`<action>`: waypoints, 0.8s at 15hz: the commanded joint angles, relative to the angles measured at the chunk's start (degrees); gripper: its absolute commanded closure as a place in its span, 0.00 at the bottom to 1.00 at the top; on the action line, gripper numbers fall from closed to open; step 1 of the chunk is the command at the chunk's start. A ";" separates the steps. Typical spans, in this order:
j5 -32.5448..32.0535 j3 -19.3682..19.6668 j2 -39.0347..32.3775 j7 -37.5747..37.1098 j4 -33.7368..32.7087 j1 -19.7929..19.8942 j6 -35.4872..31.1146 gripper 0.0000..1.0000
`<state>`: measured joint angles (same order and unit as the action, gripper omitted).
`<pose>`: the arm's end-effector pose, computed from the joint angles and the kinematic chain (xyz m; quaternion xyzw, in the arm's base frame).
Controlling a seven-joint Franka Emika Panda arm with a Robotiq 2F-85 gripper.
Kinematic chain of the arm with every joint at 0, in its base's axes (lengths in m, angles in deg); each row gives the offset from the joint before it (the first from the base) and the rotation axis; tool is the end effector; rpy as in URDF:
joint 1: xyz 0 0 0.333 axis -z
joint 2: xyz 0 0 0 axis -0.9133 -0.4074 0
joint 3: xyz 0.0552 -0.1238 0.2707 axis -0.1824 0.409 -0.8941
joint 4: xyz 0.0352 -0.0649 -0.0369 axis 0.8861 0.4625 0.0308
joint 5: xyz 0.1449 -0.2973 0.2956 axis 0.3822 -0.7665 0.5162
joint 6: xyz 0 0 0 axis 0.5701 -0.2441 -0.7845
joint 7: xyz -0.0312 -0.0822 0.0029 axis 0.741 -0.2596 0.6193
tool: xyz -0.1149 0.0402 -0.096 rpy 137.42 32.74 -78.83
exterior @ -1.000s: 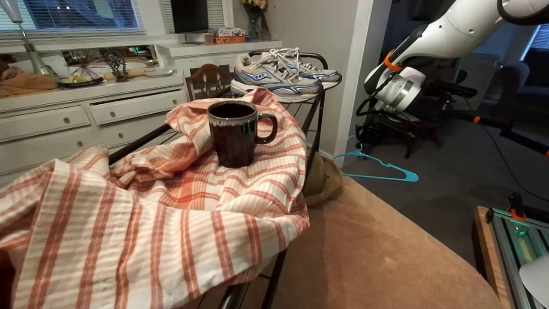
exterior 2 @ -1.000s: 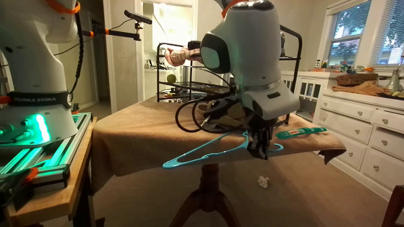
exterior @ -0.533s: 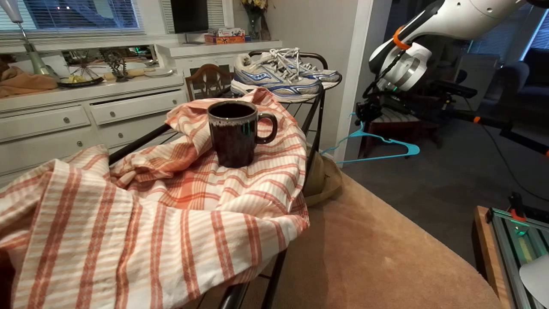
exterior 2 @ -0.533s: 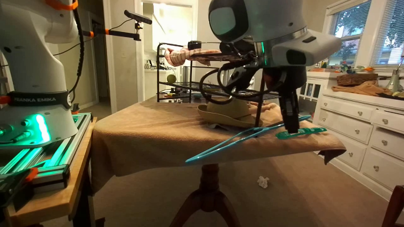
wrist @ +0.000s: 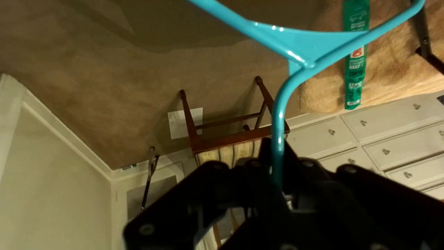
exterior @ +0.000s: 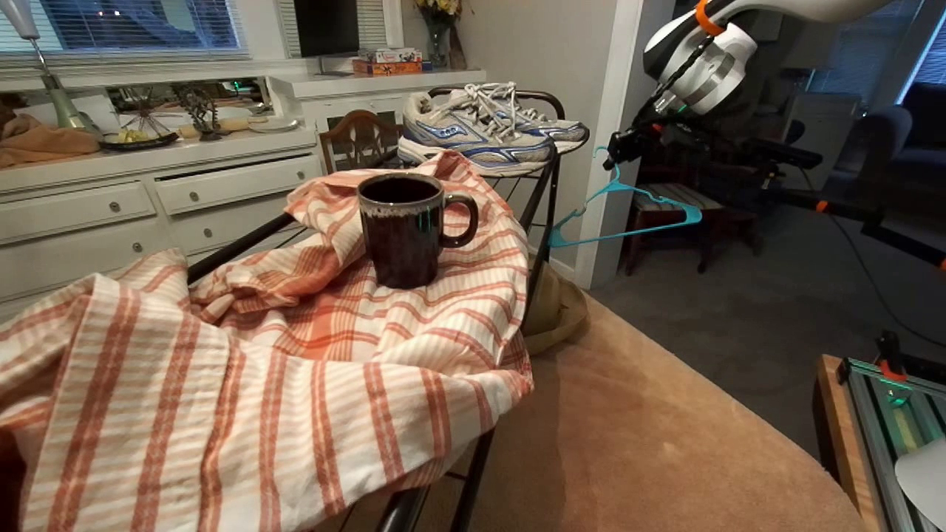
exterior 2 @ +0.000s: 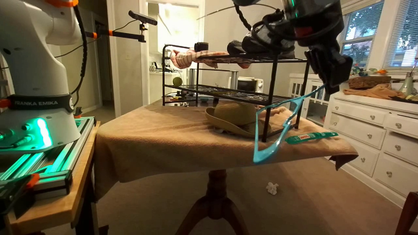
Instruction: Hang the blue hanger on the right side of the shoe rack.
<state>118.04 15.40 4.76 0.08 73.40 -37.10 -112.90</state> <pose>0.5583 -0.4633 0.2777 -0.9160 0.2556 -0.3046 0.0529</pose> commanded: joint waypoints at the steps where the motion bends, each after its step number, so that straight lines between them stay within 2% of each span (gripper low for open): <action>1: -0.88 -0.78 1.81 8.69 -1.25 1.58 0.69 0.98; 7: 2.85 -2.24 4.56 28.22 -3.38 2.72 1.92 0.98; 12: 1.05 -1.57 5.35 40.00 -7.67 2.04 7.24 0.98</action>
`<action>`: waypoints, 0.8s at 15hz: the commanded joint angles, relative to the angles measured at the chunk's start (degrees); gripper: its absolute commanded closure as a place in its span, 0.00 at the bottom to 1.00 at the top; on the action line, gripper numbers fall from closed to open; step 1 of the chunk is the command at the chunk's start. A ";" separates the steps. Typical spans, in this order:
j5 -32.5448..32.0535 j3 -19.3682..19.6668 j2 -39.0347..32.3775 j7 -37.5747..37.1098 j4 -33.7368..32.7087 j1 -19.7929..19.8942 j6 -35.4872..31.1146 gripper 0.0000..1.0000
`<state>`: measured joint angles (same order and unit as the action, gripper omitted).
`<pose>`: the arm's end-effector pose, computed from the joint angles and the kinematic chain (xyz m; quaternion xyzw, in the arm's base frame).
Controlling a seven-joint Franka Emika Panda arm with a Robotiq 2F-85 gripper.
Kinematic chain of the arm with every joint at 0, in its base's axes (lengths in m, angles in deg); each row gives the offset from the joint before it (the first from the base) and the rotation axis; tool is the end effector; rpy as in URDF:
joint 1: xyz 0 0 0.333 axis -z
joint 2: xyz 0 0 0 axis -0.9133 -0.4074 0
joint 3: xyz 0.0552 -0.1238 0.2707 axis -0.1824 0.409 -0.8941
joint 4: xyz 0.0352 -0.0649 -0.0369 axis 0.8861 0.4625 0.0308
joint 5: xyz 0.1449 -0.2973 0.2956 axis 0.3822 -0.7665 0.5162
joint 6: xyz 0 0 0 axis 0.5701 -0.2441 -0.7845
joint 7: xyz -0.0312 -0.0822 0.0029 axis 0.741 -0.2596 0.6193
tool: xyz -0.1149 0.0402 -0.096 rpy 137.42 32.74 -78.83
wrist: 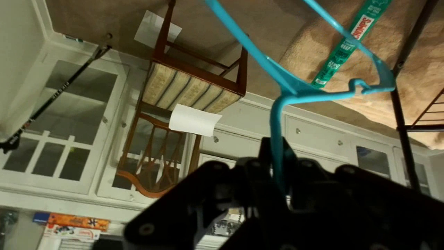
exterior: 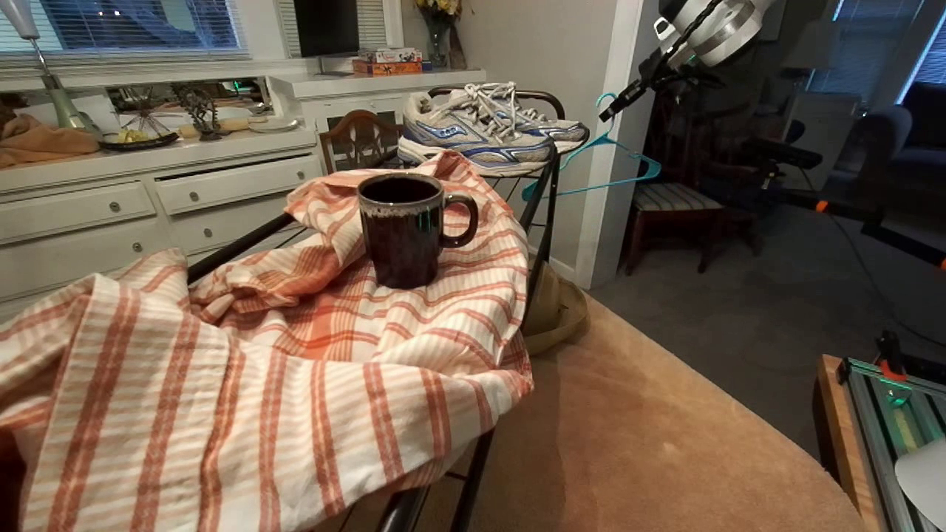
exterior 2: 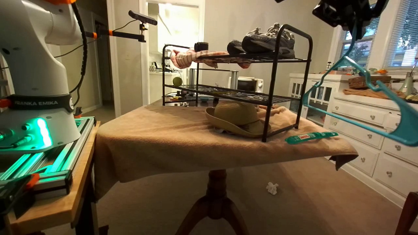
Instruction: Hang the blue hanger on the right side of the shoe rack.
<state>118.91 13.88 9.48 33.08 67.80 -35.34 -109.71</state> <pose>0.5794 -0.4722 0.3856 0.9249 0.0317 0.3751 0.0538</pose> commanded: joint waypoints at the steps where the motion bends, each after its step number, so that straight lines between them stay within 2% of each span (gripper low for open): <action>1: 1.09 -0.26 0.74 10.06 -2.86 0.33 5.10 0.98; 7: 7.43 -0.55 0.37 24.23 -5.89 -0.62 12.86 0.98; 12: 10.34 -0.51 0.95 33.67 -6.23 -2.81 12.82 0.98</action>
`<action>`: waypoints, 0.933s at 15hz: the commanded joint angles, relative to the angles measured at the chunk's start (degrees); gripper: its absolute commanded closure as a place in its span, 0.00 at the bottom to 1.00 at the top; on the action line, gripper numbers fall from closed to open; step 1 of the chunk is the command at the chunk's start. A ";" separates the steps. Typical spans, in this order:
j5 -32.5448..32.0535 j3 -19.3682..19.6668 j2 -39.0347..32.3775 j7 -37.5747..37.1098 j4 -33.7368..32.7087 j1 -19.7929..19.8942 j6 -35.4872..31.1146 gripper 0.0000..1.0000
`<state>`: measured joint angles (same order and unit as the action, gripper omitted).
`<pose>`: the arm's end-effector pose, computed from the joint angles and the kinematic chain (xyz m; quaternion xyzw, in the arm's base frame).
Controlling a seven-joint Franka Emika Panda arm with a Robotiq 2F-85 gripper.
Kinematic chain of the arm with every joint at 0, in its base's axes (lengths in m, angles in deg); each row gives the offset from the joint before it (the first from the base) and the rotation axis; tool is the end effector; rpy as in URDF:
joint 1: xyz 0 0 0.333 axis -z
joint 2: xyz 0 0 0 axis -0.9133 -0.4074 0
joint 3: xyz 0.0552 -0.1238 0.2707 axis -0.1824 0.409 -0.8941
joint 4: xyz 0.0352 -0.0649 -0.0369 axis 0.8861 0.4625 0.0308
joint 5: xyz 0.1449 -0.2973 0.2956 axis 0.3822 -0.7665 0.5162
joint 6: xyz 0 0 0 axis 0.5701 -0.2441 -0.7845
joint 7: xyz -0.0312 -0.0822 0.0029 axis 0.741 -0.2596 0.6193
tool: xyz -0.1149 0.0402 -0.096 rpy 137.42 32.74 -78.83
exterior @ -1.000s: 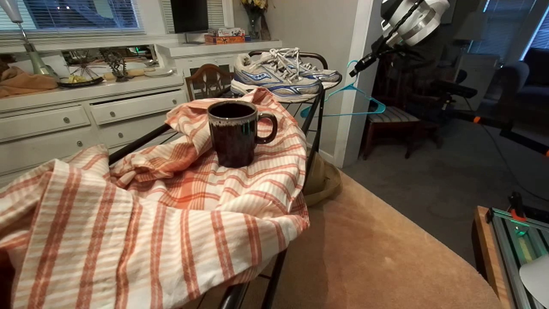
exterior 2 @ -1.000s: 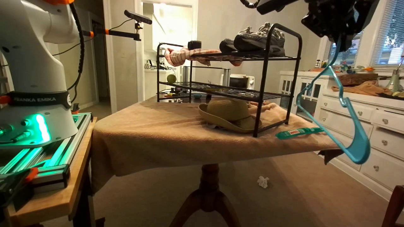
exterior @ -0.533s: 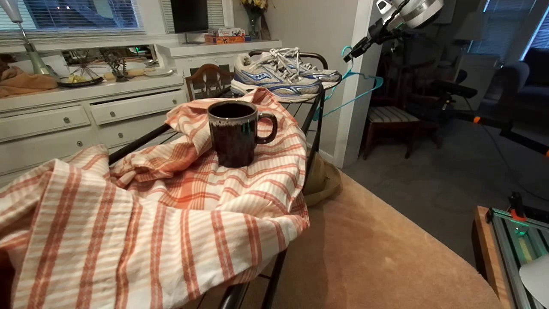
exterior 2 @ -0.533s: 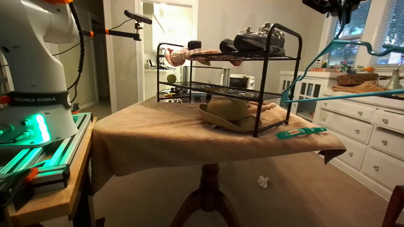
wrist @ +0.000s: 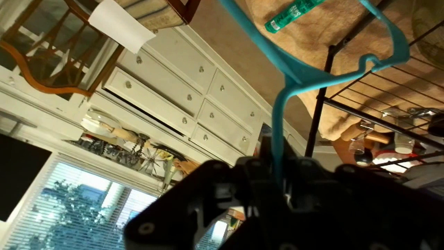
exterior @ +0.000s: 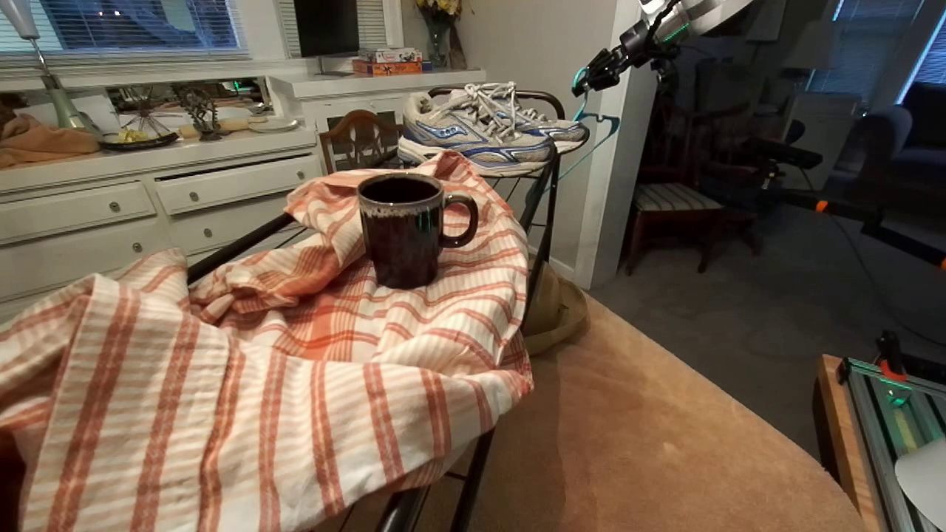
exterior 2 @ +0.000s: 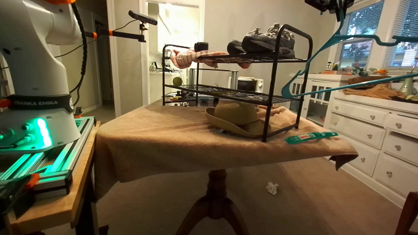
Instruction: Hang the blue hanger on the right side of the shoe rack.
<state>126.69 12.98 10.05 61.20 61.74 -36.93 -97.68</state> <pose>0.6244 -0.4236 0.4391 0.8560 0.2806 0.4300 0.0596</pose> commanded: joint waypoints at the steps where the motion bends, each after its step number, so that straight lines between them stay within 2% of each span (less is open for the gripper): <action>1: 3.35 0.35 0.49 6.72 -0.03 -1.69 0.57 0.98; 6: 7.79 0.12 1.48 14.18 1.45 -4.07 -0.67 0.98; 14: 10.49 -0.04 2.94 23.61 3.75 -7.50 -0.74 0.98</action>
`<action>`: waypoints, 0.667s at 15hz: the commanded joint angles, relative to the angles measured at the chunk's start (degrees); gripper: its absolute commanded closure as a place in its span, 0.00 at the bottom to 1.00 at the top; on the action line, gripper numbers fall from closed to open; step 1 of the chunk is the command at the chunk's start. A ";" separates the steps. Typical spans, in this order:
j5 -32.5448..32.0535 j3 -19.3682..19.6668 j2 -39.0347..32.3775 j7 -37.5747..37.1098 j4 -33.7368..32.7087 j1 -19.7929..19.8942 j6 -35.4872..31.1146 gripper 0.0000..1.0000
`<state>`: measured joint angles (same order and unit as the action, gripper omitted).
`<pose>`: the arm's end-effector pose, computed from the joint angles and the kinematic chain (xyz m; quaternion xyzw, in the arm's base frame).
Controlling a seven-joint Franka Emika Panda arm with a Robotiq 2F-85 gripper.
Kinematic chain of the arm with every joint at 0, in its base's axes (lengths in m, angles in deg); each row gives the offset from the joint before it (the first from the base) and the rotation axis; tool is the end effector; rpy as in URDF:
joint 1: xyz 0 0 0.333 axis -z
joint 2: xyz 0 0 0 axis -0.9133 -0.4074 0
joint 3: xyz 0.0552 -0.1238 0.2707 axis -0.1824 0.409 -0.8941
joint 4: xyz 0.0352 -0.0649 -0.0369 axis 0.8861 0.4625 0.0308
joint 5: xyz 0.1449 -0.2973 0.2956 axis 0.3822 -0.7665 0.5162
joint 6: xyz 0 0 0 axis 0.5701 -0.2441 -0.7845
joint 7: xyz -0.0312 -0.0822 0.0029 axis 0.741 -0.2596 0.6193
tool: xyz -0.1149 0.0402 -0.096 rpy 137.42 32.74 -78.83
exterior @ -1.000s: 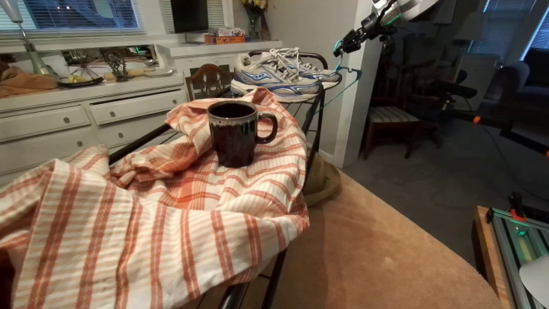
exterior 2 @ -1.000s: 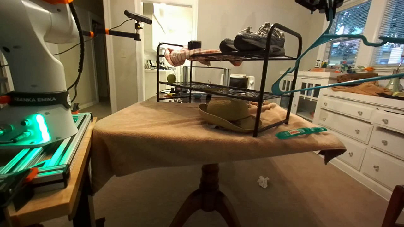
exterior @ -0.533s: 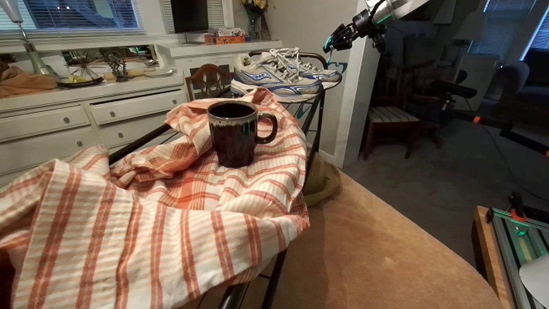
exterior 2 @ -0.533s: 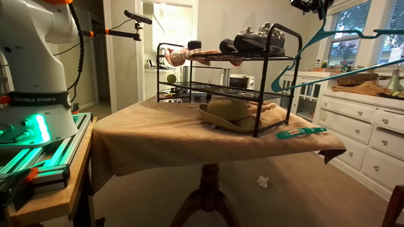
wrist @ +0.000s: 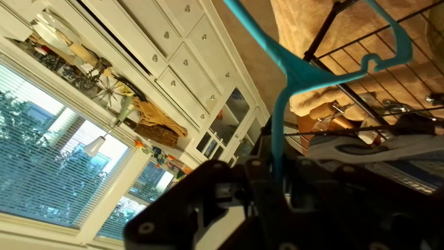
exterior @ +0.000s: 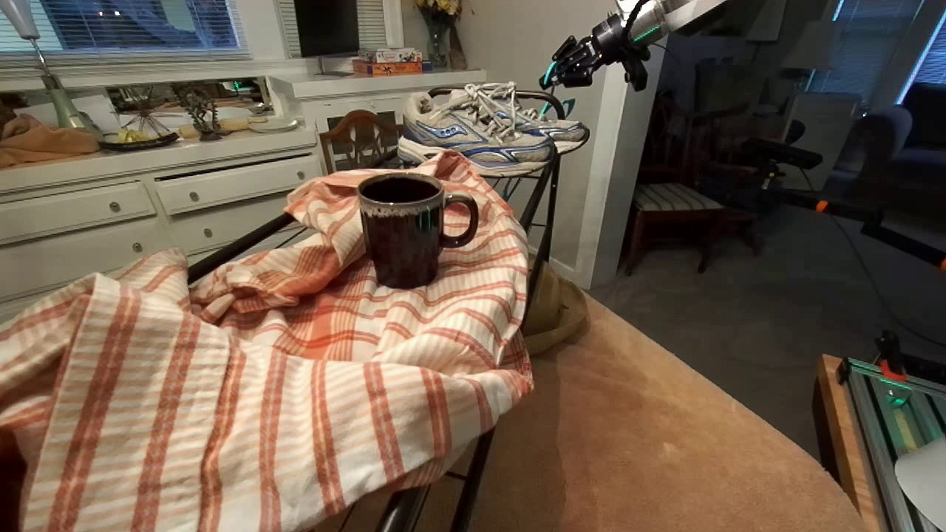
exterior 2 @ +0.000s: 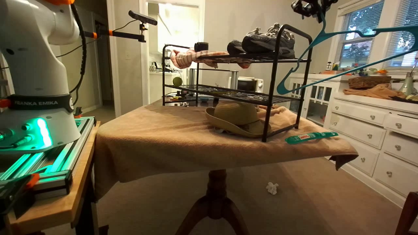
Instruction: Hang the blue hanger on the right side of the shoe rack.
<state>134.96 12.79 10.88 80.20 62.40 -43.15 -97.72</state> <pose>0.6683 -0.3483 0.4489 0.7732 0.4126 0.4731 0.0900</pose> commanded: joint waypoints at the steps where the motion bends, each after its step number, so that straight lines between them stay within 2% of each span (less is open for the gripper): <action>1: 2.43 0.17 2.23 5.18 3.35 -1.60 -0.52 0.98; 10: 3.24 0.41 2.56 5.41 4.95 -3.26 0.62 0.98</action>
<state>136.69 12.77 11.86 83.57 64.80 -45.73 -97.72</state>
